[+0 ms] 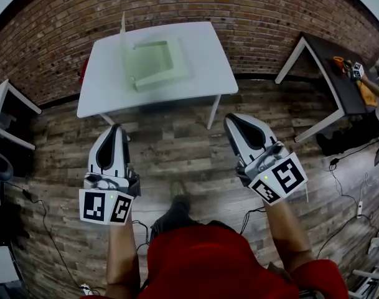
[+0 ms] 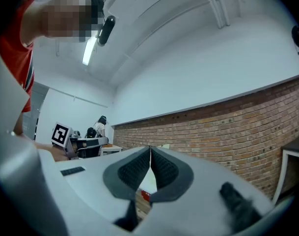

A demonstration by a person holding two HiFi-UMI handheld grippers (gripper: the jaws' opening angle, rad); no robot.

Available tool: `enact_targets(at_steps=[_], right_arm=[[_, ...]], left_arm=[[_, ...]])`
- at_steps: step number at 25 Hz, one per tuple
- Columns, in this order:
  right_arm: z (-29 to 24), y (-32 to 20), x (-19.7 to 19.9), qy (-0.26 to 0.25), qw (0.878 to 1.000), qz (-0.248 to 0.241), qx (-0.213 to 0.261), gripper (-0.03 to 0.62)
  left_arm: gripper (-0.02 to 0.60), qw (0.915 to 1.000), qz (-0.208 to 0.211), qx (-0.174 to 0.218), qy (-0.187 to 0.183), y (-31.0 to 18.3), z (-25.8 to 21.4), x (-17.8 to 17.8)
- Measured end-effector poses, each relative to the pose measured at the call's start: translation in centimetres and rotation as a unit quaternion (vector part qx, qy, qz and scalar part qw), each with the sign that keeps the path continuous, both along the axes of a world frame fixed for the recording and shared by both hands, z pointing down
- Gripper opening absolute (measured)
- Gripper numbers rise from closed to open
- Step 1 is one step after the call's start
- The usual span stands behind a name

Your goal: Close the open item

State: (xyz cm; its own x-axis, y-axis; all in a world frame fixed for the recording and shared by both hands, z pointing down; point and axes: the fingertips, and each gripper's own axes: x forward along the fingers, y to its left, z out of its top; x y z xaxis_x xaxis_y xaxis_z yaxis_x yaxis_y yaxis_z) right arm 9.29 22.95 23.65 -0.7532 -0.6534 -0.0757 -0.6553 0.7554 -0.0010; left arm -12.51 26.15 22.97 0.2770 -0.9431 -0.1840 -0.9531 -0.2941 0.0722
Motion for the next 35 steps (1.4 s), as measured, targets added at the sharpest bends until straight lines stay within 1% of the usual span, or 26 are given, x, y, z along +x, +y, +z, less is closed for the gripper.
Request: enact_targets(at_steps=[5, 11, 16, 20, 25, 30, 35], right_arm=[[0.0, -5.6, -2.7, -0.002, 1.0, 0.002, -0.006, 0.032], [0.6, -11.8, -7.0, 0.001, 1.0, 0.005, -0.015, 0.032], [1.1, -16.2, -10.1, 0.002, 1.0, 0.006, -0.019, 0.032], [1.6, -18.8, -12.1, 0.01, 1.0, 0.004, -0.021, 0.032], [2.7, -21.2, -13.1, 0.019, 0.999, 0.002, -0.033, 0.032], [3.5, -23.9, -14.4, 0.034, 0.999, -0.01, -0.035, 0.032], [4.4, -26.7, -15.0, 0.037, 0.998, -0.022, -0.039, 0.032]], left_arm=[[0.011, 0.9996, -0.002, -0.008, -0.028, -6.0, 0.3, -2.0], [0.011, 0.9991, 0.006, -0.019, -0.036, -13.1, 1.5, -4.7], [0.011, 0.9984, 0.009, -0.026, -0.049, -17.9, 2.5, -6.6], [0.011, 0.9981, 0.008, -0.033, -0.052, -20.6, 3.5, -7.8], [0.012, 0.9973, 0.008, -0.043, -0.059, -23.1, 4.4, -8.0], [0.012, 0.996, 0.006, -0.054, -0.072, -25.0, 5.4, -8.3], [0.022, 0.9955, -0.002, -0.059, -0.074, -26.9, 6.0, -8.7]])
